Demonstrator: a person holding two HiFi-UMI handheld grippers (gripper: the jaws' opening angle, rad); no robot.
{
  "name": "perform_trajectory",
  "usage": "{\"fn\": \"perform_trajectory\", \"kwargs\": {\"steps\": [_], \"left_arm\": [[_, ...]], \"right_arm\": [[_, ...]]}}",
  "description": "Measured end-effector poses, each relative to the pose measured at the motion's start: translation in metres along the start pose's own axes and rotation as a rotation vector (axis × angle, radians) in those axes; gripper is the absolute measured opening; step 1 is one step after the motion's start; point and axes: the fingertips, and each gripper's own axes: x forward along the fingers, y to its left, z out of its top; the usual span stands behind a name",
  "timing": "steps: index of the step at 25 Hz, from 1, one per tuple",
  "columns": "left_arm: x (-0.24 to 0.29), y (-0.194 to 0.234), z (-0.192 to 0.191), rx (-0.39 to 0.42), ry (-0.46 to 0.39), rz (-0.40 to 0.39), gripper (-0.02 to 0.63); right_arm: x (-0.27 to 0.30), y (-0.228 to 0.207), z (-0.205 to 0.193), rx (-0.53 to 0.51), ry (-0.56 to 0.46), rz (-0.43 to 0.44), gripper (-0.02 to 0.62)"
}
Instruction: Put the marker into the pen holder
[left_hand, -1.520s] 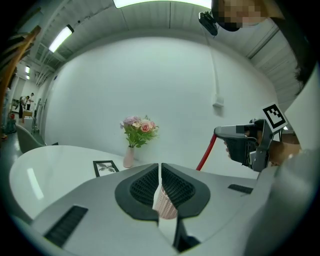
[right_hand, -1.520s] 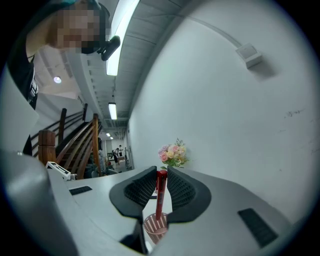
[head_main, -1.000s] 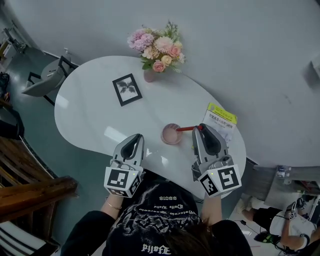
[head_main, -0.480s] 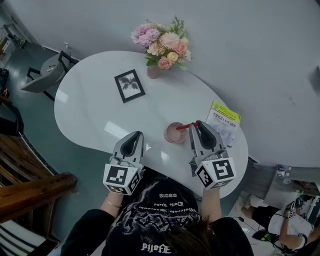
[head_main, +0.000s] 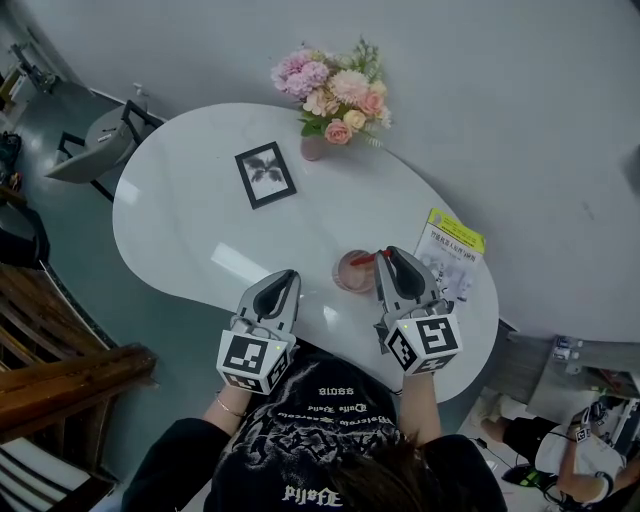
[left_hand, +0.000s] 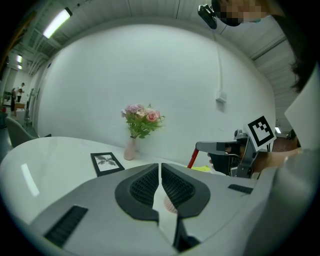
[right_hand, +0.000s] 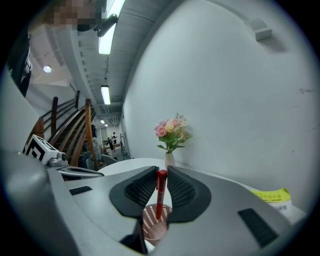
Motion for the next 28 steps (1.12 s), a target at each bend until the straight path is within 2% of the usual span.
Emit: {"fn": "perform_trajectory", "kwargs": {"steps": [28], "left_arm": [[0.011, 0.005, -0.010, 0.046, 0.046, -0.022, 0.035]], "right_arm": [[0.023, -0.001, -0.050, 0.040, 0.117, -0.004, 0.089]]}}
